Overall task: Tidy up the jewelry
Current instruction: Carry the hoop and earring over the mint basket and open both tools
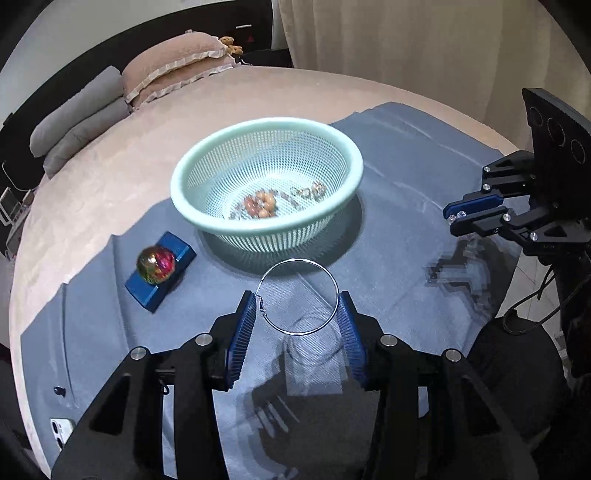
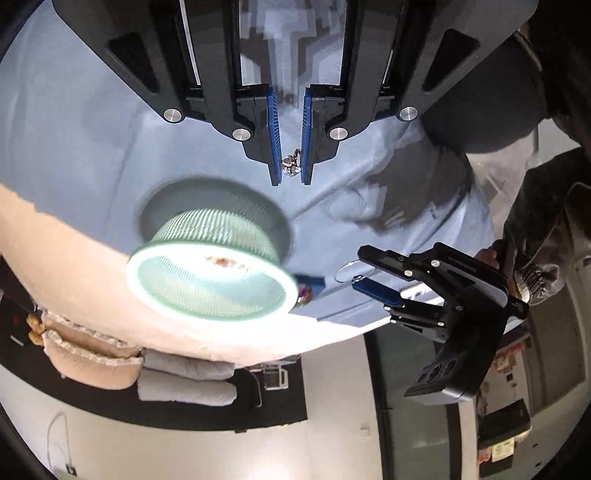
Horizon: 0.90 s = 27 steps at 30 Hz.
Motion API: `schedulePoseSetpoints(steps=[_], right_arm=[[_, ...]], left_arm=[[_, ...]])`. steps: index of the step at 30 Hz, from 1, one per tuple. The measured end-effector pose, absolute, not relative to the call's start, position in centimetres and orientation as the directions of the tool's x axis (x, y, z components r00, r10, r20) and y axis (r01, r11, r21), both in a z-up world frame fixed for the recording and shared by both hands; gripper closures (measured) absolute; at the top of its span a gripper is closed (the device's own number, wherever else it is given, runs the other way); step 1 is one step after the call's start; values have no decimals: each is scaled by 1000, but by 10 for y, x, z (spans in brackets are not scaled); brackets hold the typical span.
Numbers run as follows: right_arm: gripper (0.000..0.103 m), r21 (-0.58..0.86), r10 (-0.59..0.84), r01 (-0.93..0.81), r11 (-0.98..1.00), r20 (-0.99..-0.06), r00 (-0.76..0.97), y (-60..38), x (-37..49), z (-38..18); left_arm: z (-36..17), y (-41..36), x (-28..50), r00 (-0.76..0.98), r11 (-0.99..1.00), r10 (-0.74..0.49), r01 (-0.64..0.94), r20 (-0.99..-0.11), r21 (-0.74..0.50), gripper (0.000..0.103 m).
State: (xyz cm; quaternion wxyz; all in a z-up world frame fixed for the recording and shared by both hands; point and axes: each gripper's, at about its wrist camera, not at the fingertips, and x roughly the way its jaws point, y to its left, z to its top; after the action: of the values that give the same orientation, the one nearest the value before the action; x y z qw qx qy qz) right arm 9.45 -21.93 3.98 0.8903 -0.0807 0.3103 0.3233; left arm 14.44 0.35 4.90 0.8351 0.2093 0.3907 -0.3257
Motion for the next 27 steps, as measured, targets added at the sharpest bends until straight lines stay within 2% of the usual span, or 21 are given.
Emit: schedulePoseSetpoints(steps=[6, 14, 27], right_arm=[[93, 6, 510, -610, 792, -555, 657, -233, 114, 80], [93, -34, 514, -624, 781, -532, 673, -234, 154, 105], [93, 23, 513, -646, 763, -630, 583, -201, 225, 48]], left_arm=[[79, -2, 169, 511, 694, -393, 710, -764, 118, 57], [86, -20, 207, 522, 693, -386, 708, -760, 134, 57], [45, -38, 255, 444, 690, -395, 721, -805, 59, 56]])
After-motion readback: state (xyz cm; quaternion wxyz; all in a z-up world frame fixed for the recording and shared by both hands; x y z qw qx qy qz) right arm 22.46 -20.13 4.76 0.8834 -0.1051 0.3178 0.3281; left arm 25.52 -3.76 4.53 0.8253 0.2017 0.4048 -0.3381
